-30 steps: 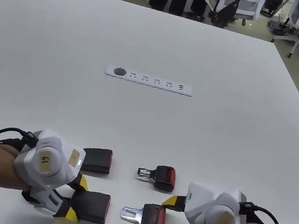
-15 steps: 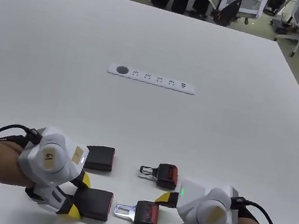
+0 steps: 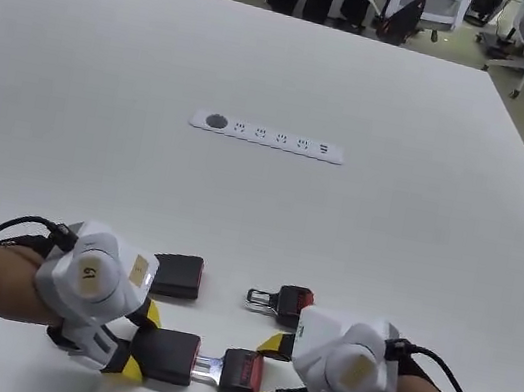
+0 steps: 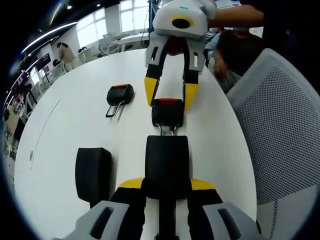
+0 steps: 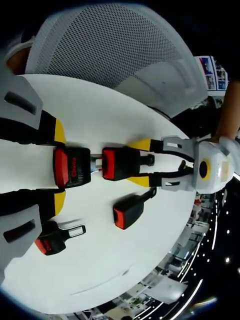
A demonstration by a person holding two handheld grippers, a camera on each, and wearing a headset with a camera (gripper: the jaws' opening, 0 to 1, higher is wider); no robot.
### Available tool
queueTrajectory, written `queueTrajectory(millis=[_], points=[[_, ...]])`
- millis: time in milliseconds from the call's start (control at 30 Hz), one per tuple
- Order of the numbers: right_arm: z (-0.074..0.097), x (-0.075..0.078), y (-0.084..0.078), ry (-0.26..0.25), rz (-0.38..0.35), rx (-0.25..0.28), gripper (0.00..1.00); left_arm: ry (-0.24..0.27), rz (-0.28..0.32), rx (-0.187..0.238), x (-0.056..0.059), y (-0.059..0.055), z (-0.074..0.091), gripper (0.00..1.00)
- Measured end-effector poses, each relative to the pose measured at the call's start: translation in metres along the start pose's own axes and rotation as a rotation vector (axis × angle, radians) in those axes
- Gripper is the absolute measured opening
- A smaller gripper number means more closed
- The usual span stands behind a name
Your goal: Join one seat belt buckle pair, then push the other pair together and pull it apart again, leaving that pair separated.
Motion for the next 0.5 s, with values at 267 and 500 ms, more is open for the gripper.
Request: queueTrajectory(millis=[267,500], points=[[-0.0006,-0.001,0.0033,-0.001,0.005,0.008,0.29,0.002,0.004,0.003,0.0015,0.0013,0.0003,0.33],[-0.0011,-0.0011,0.0034,0.001,0.005,0.011,0.29,0.004,0.004,0.0,0.0019,0.0015,0.0008,0.33]])
Point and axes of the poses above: the centre of the closed fingertips' face, and the gripper's own axes: z roughly backward along the fingers, x roughly to its right, y roughly out of its top, the point moved 10 cm from there along z, roughly backward along the fingers, and after that the axes turned 7 degrees about -y, right-handed, at the moved point
